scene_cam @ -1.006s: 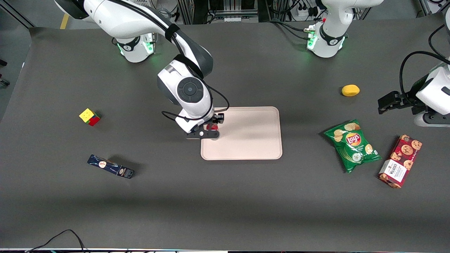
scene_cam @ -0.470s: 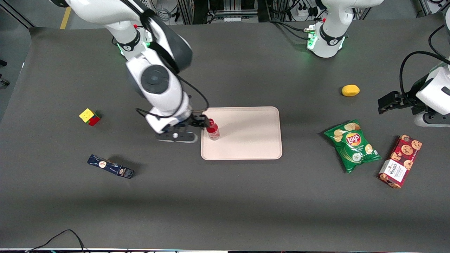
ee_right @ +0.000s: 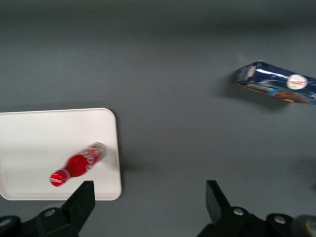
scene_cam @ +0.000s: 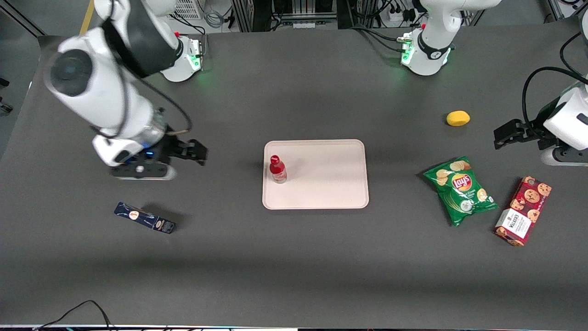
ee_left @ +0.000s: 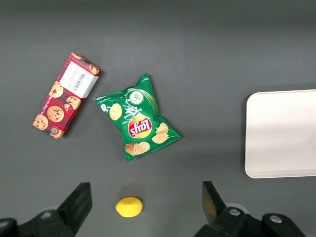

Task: Place coke bottle on tray

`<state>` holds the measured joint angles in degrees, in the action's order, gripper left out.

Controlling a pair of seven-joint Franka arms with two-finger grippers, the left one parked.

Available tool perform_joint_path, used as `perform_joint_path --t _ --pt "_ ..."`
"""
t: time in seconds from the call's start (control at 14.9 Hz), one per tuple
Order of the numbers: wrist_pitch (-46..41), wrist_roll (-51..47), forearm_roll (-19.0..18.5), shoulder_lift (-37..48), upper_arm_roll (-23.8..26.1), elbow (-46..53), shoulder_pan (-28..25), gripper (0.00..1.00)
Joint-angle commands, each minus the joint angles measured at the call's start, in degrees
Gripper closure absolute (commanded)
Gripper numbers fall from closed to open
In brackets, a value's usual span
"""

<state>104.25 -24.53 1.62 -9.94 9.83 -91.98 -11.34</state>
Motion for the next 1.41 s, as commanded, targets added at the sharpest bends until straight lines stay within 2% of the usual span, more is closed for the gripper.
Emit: perform_joint_path --t 0.0,0.2,0.54,0.6,0.74,0.8,1.34 --pt "0.9 8.8 3.7 12.2 -7.2 -13.4 0.0 0.00" --pt "4.2 15.1 3.7 22.3 -11.4 -25.1 0.1 0.00" --pt "4.2 22.3 3.1 29.3 -20.2 -32.0 0.1 0.00" --pt "3.9 23.1 2.0 29.8 -20.6 -32.3 0.2 0.00" --pt "3.7 24.2 -4.2 29.5 -20.6 -31.7 0.2 0.00" --pt "3.7 24.3 -5.3 28.9 -20.6 -30.9 0.2 0.00" --pt "3.7 24.4 -5.6 24.4 -19.8 -24.7 -1.9 0.00"
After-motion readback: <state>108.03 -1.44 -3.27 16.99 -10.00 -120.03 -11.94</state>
